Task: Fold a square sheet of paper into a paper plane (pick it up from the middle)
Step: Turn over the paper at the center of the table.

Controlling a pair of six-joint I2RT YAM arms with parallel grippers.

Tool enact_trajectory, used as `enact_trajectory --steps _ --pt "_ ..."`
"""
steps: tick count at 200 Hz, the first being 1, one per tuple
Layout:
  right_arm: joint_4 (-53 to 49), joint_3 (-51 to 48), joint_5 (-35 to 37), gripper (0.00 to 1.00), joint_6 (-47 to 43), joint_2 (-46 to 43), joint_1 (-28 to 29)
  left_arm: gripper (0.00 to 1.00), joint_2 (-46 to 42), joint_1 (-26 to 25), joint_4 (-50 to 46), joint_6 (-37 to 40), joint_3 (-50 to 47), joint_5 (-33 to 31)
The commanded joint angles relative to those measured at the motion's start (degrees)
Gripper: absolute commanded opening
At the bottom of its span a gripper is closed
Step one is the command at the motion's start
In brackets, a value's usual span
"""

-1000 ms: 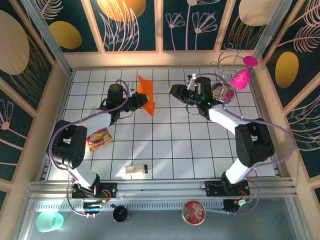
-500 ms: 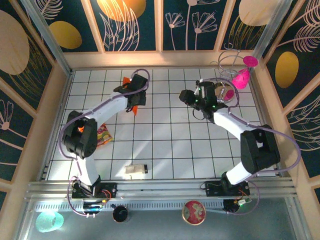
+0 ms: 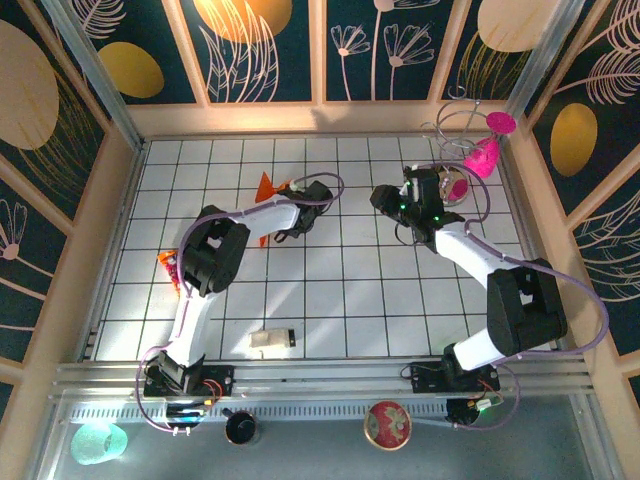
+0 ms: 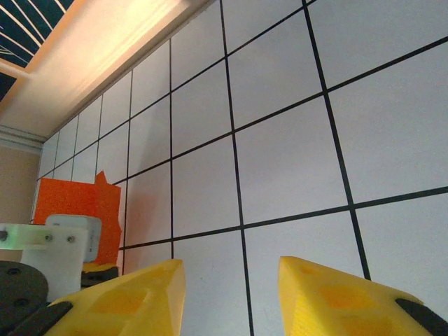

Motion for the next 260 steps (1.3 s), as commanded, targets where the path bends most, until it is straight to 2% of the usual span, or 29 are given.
enact_trajectory --steps 1,27,67,118,143,193,240,260 --pt "-0.7 -0.8 1.0 0.40 0.2 -1.1 -0.6 0.17 0.9 -0.3 -0.4 -1.4 1.1 1.7" --pt "-0.7 -0.7 0.8 0.40 0.4 -0.8 -0.6 0.22 0.6 -0.4 1.0 -3.2 0.2 6.8" --pt "-0.4 -0.3 -0.1 0.40 0.9 -0.1 -0.6 0.24 -0.7 -0.3 3.2 -5.1 -0.7 13.1" --pt "-0.1 -0.4 -0.7 0.39 1.5 0.0 -0.6 0.30 -2.1 -0.4 2.8 -7.7 -0.5 14.7" --pt "0.3 -0.5 -0.6 0.40 1.7 -0.2 -0.6 0.34 -5.0 -0.3 2.9 -9.5 -0.5 18.2" --pt "1.0 -0.4 -0.9 0.40 2.4 0.4 -0.5 0.45 -15.1 -0.4 8.3 -15.2 -5.7 30.1" --pt "1.5 0.4 -2.1 0.41 2.8 2.4 1.2 0.49 -24.5 0.8 12.7 -15.7 -13.4 27.9" --pt "2.3 1.1 -2.7 0.42 3.1 3.9 2.7 0.51 -27.1 2.3 16.3 -14.9 -17.2 30.3"
